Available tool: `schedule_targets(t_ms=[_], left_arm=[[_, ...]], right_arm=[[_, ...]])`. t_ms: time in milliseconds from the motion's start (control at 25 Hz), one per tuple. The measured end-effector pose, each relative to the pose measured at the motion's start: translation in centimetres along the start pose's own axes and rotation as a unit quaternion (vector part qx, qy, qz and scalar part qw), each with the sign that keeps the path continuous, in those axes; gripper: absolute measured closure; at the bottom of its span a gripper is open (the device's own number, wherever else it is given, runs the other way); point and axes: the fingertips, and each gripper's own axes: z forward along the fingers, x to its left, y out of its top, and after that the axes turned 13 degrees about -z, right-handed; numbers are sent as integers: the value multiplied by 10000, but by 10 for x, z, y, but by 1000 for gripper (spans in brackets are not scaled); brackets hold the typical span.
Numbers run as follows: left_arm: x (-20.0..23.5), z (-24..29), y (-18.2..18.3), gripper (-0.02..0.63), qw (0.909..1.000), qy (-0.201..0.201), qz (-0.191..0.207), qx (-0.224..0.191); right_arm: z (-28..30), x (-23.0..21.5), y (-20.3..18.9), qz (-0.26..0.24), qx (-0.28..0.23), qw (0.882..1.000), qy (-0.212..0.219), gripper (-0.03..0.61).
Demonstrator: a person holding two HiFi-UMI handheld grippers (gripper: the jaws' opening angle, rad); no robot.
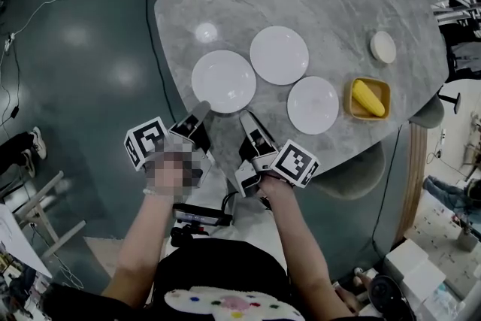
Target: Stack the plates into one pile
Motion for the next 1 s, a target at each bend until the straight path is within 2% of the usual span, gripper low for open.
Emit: schedule_targets(t_ms=[320, 600, 1000], left_arm=[[-1, 0, 3, 591, 10000, -39, -8, 77], [0, 4, -8, 591, 9997, 78, 194, 136], [1, 5, -9, 591, 9995, 92, 276, 150]], right_arm=[[17, -11, -5, 320, -10, 9992, -248, 471], [15, -19, -5, 432, 27, 9985, -327, 521], [14, -17, -2, 127, 98, 9994, -297, 522]])
